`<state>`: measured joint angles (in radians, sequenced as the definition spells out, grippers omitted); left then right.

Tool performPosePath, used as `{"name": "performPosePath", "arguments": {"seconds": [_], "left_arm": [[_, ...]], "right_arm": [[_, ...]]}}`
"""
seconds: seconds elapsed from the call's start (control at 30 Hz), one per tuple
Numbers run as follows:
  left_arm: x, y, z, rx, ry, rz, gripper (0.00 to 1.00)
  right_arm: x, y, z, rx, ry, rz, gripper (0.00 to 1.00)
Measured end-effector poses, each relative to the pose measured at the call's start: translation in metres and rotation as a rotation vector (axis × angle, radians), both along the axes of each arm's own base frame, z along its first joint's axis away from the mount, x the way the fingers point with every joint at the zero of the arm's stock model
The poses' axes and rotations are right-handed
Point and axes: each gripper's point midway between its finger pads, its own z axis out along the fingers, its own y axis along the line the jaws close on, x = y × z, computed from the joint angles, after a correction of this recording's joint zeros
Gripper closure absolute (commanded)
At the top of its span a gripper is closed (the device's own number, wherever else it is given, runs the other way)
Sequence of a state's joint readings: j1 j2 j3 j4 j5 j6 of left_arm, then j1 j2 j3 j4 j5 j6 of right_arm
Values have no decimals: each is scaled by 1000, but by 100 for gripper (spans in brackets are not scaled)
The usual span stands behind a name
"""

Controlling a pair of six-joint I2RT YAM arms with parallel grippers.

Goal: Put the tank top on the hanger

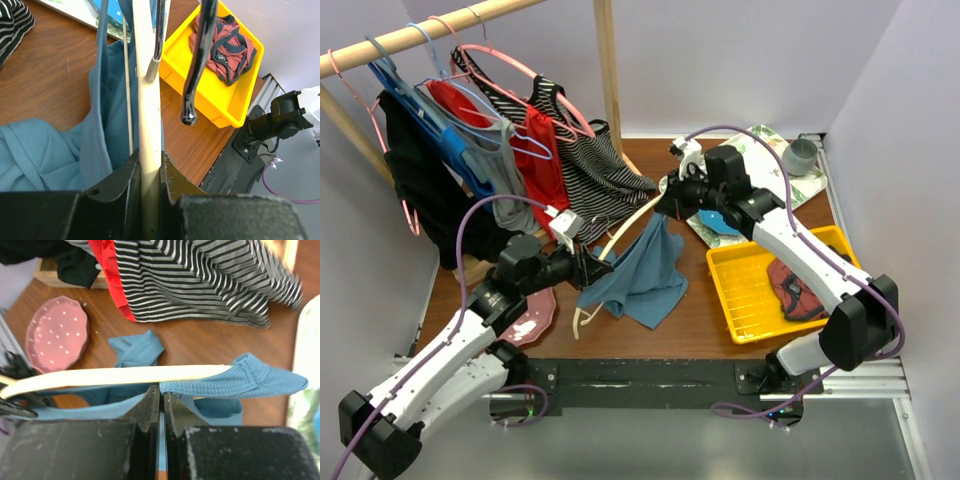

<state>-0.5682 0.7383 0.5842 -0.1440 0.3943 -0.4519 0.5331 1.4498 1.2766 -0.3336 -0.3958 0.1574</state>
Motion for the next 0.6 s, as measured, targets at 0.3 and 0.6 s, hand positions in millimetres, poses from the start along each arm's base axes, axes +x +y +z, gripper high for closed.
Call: {"name": "performPosePath", "arguments": {"seconds": [0.3,0.6], "left_arm": [[-5,5,0,17,-14,-9,100],[-11,8,-1,29,-23,-32,100]], "right_arm": [[32,-48,-4,-148,-104,-82,100],[41,-80,-2,-228,-164,-120,100]]}}
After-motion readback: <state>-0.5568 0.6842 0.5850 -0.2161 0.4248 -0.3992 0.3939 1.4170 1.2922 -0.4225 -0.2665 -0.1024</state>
